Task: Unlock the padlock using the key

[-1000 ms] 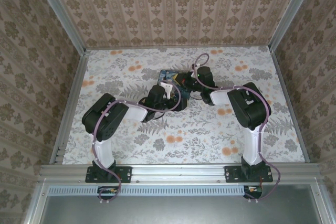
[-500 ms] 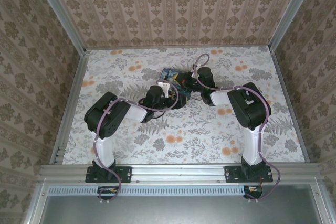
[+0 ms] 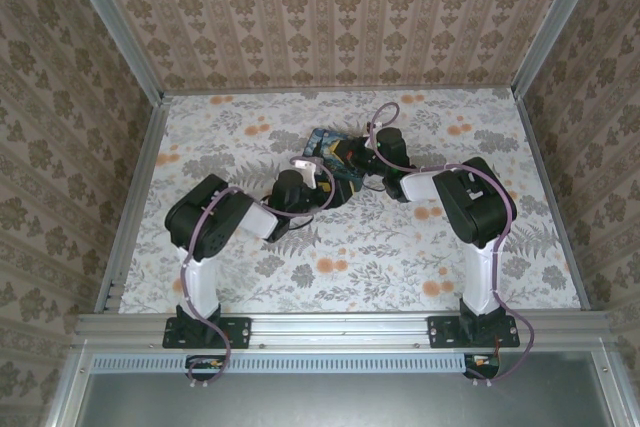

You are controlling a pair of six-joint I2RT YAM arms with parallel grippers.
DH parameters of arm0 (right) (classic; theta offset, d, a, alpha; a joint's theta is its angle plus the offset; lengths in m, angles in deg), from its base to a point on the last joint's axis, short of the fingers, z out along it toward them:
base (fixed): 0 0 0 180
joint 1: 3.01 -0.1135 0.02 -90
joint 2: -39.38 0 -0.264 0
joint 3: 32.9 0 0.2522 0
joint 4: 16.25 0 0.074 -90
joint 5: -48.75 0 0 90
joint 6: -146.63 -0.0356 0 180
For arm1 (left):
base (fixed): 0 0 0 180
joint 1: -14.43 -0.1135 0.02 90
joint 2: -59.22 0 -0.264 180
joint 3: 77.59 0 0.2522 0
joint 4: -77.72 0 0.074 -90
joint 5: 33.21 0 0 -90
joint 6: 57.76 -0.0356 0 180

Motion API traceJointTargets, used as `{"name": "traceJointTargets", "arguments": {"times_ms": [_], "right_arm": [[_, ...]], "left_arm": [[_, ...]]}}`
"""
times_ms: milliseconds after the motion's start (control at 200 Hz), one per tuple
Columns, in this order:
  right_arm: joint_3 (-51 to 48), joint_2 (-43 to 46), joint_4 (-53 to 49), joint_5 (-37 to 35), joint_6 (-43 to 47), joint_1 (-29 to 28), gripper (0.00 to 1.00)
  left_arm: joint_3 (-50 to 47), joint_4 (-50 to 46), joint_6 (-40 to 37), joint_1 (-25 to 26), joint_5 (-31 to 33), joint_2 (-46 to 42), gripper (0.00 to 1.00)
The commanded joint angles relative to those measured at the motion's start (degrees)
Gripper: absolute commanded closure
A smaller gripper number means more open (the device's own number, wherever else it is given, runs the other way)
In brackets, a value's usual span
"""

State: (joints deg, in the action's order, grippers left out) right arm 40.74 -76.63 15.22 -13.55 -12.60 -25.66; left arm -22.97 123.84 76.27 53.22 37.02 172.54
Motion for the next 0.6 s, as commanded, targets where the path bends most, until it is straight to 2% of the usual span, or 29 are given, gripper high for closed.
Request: {"name": "traceJointTargets", "arguments": {"times_ms": [0,370,590], "right_arm": [[-1.33,-1.2,-2.87,0.16,0.62,0.31,1.0],[-1.43,-1.41,-2.87,0.03,0.59,0.28,1.0],[-1.32,-1.42,-3.04,0.07,0.52,0.32,1.0]], "left_arm": [[-0.75,4.76,3.74,-0.42,-1.76,3.16,0.09],[-2.57,13.02,8.19,-0.74,-2.29,4.54,0.14],[-4.85,13.1,8.26,0.14,-1.94,1.82,0.14]]}}
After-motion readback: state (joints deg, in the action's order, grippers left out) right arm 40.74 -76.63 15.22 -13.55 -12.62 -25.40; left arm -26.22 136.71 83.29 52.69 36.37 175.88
